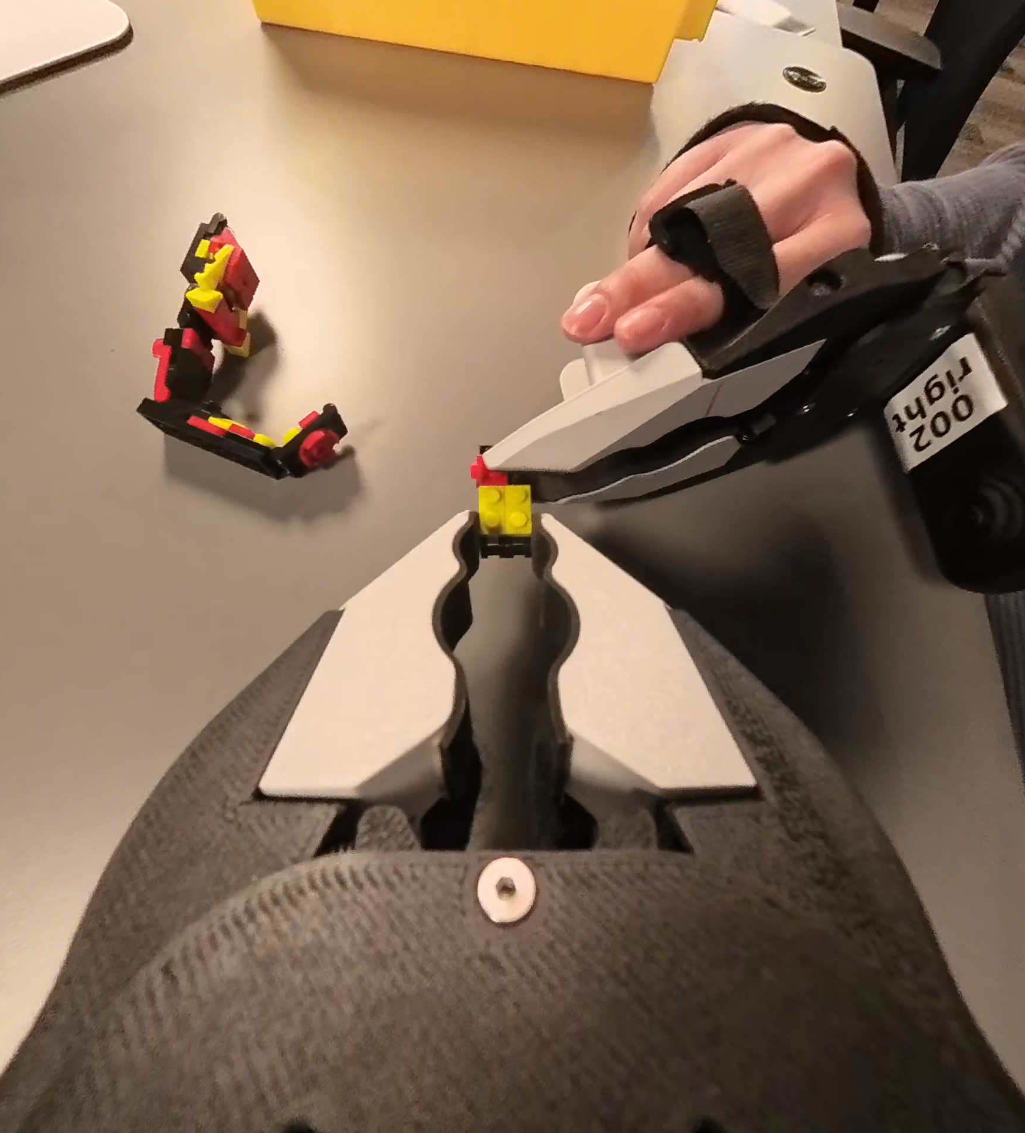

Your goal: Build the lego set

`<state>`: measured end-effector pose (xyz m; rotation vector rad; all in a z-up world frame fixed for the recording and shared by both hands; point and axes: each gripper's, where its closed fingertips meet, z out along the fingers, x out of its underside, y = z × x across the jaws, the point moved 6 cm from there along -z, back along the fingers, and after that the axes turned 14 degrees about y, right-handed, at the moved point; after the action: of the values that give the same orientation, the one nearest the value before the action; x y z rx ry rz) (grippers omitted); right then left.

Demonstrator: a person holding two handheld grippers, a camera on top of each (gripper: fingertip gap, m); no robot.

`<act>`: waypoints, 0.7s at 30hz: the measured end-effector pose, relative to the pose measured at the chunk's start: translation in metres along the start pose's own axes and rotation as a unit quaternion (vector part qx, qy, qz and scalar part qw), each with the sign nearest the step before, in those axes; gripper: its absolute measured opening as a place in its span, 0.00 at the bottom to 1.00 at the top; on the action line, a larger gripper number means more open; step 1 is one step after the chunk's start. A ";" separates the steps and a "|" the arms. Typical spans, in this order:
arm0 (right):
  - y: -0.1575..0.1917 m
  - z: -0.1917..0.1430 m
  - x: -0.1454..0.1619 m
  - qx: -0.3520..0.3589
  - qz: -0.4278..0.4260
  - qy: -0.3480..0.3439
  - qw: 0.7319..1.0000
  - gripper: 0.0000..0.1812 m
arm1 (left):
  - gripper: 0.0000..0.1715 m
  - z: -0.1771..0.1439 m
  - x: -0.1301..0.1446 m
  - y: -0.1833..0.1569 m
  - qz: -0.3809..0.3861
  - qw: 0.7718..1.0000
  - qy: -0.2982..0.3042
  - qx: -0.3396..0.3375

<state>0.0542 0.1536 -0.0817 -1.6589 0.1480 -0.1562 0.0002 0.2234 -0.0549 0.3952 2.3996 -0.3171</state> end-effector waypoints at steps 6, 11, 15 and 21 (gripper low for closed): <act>0.002 -0.001 -0.001 -0.003 -0.014 -0.001 1.000 0.05 | 0.09 0.000 0.000 -0.002 0.011 1.000 0.004 -0.007; 0.003 -0.003 -0.002 -0.008 -0.027 -0.001 1.000 0.05 | 0.09 0.002 0.001 -0.004 0.023 1.000 0.013 -0.016; 0.003 -0.003 -0.003 -0.018 -0.018 -0.001 1.000 0.04 | 0.09 0.002 0.001 -0.004 0.028 0.999 0.012 -0.018; -0.005 -0.003 0.000 -0.044 0.058 -0.019 0.997 0.05 | 0.13 -0.003 -0.002 -0.007 0.084 0.995 -0.023 -0.040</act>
<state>0.0539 0.1510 -0.0760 -1.7353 0.2244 -0.0293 -0.0029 0.2178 -0.0504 0.5441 2.3084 -0.1524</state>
